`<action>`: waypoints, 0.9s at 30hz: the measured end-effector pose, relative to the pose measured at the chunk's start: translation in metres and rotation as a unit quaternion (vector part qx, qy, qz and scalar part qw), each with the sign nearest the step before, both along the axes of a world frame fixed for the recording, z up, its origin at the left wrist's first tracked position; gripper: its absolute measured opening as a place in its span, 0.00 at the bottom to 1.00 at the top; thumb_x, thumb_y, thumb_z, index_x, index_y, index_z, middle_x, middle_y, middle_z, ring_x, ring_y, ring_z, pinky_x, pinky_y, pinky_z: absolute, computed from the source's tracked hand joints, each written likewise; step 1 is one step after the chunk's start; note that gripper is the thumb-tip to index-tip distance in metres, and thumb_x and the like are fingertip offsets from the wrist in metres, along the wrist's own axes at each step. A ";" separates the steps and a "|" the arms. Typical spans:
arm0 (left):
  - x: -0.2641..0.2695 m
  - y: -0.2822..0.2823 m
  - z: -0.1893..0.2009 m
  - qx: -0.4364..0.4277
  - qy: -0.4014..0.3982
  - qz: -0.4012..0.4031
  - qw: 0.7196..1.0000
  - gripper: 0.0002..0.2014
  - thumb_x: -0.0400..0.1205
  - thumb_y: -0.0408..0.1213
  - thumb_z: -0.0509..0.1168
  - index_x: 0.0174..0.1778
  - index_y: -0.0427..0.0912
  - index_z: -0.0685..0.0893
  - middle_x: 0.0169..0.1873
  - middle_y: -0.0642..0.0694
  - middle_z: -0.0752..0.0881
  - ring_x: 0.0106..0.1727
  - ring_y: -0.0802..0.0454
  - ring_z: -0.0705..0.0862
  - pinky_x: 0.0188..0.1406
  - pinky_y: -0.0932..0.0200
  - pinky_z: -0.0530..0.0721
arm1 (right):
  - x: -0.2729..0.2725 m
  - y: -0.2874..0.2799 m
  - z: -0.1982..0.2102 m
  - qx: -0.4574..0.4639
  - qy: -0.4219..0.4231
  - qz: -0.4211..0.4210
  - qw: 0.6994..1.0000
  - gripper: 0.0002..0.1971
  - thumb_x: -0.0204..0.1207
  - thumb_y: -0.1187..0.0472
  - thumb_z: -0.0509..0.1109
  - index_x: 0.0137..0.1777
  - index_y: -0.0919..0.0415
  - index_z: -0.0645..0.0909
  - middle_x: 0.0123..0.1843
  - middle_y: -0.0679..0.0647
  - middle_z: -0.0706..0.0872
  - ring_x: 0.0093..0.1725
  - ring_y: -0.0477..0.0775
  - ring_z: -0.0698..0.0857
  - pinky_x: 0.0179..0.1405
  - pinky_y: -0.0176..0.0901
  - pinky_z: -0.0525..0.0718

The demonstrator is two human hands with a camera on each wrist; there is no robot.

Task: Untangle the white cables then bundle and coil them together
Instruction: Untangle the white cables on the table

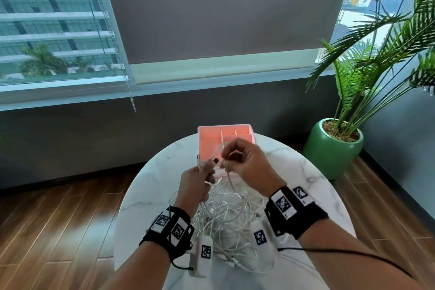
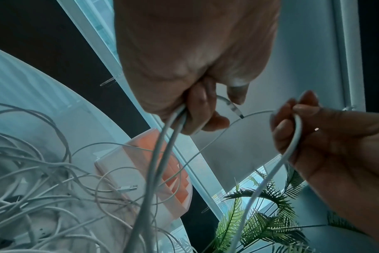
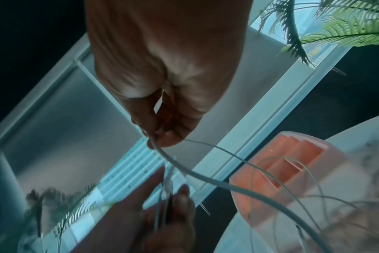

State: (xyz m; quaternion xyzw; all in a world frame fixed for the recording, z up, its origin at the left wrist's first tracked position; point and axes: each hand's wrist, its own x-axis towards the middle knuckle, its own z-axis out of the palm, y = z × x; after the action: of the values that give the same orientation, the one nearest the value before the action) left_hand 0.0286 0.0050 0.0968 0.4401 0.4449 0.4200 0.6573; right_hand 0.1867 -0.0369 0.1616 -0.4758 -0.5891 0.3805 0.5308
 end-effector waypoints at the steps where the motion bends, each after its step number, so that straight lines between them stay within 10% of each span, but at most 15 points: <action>1: 0.001 0.000 0.000 0.001 -0.004 -0.012 1.000 0.20 0.81 0.53 0.70 0.43 0.36 0.82 0.29 0.44 0.80 0.18 0.58 0.63 0.15 0.67 0.60 | -0.004 -0.004 -0.010 -0.015 -0.011 0.014 1.000 0.12 0.70 0.81 0.74 0.47 0.68 0.78 0.43 0.62 0.84 0.41 0.55 0.88 0.47 0.56 0.91; 7: 0.000 -0.002 -0.001 -0.028 -0.062 -0.017 0.998 0.16 0.81 0.42 0.72 0.49 0.29 0.84 0.32 0.42 0.87 0.18 0.60 0.62 0.12 0.66 0.61 | -0.010 -0.015 -0.054 -0.096 0.004 0.018 0.995 0.16 0.66 0.81 0.78 0.41 0.65 0.75 0.38 0.60 0.83 0.39 0.61 0.87 0.46 0.61 0.90; 12: -0.002 -0.002 -0.007 -0.006 -0.038 -0.040 0.998 0.05 0.76 0.27 0.76 0.44 0.32 0.87 0.28 0.42 0.74 0.18 0.58 0.63 0.13 0.65 0.62 | -0.006 -0.021 -0.074 -0.207 0.070 0.052 0.975 0.09 0.73 0.78 0.74 0.47 0.68 0.79 0.39 0.62 0.87 0.43 0.65 0.91 0.46 0.56 0.90; 17: -0.007 -0.009 -0.011 0.020 -0.019 -0.132 0.991 0.08 0.73 0.34 0.79 0.40 0.33 0.88 0.30 0.39 0.73 0.20 0.56 0.61 0.15 0.65 0.60 | 0.011 -0.001 -0.072 -0.312 0.364 -0.027 0.877 0.21 0.85 0.59 0.55 0.67 0.75 0.77 0.57 0.72 0.87 0.53 0.67 0.86 0.51 0.59 0.85; 21: -0.017 -0.016 -0.016 0.001 0.000 -0.166 0.986 0.09 0.71 0.34 0.79 0.40 0.34 0.88 0.38 0.31 0.79 0.20 0.58 0.64 0.16 0.66 0.61 | 0.026 0.030 -0.034 -0.269 0.449 -0.094 0.847 0.29 0.88 0.42 0.54 0.55 0.73 0.79 0.45 0.69 0.89 0.43 0.65 0.92 0.43 0.55 0.92; 27: -0.032 -0.019 -0.018 -0.029 -0.007 -0.180 0.983 0.04 0.77 0.24 0.74 0.39 0.34 0.87 0.32 0.37 0.85 0.18 0.59 0.63 0.15 0.68 0.61 | 0.041 0.049 0.002 -0.278 0.391 -0.178 0.859 0.21 0.90 0.49 0.56 0.46 0.66 0.78 0.27 0.57 0.86 0.26 0.57 0.89 0.26 0.44 0.89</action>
State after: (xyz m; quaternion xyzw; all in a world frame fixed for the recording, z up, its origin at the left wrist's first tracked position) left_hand -0.0030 -0.0137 0.0786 0.4907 0.3653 0.2847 0.7380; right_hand 0.2281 0.0117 0.1636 -0.5122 -0.1081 0.5825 0.6218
